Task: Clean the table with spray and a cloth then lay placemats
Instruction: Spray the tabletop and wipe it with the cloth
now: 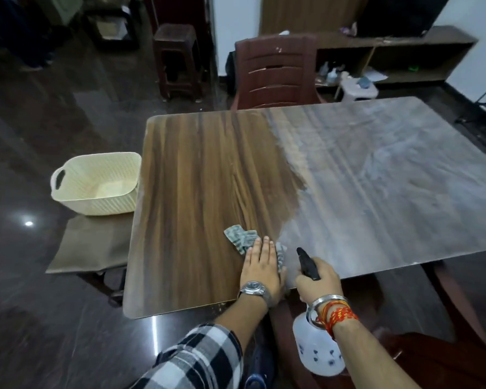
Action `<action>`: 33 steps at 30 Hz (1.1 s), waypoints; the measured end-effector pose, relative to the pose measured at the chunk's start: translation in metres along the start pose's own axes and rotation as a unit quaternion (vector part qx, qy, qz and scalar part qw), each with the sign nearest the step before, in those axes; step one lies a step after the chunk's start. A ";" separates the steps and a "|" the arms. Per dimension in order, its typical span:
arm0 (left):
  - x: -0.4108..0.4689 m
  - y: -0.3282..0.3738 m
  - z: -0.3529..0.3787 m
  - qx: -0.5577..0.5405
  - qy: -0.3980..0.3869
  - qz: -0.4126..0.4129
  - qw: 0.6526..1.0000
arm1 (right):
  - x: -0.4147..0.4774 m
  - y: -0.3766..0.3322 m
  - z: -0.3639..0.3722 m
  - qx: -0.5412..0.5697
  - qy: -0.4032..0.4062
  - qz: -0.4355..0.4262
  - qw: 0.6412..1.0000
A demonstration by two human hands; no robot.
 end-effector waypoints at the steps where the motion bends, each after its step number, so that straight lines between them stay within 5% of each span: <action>1: 0.005 0.012 0.003 0.000 -0.007 0.012 1.000 | 0.006 0.003 -0.010 -0.003 0.016 0.004 1.000; 6: 0.019 0.040 0.008 -0.006 -0.035 0.035 0.999 | 0.036 0.009 -0.060 -0.012 0.086 0.031 0.996; 14: 0.068 0.074 0.000 -0.016 -0.040 0.030 0.999 | 0.102 0.024 -0.094 0.030 0.047 0.083 0.995; 21: 0.093 0.069 0.012 -0.012 -0.020 -0.071 0.997 | 0.129 0.013 -0.095 0.020 -0.027 0.074 0.997; 30: 0.140 0.071 0.010 0.009 -0.009 -0.051 0.999 | 0.151 0.002 -0.090 0.045 -0.080 0.133 0.987; 33: 0.159 0.073 0.010 0.009 -0.012 -0.037 0.999 | 0.168 -0.011 -0.097 0.042 -0.039 0.125 0.990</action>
Point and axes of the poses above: each hand's wrist, its own x-axis towards the middle knuckle, its own z-axis out of the palm, y = z × x, the point moved 9 cm from there along x, towards the middle knuckle, and after that the axes turned 4 degrees about x, right-handed, at the moved point
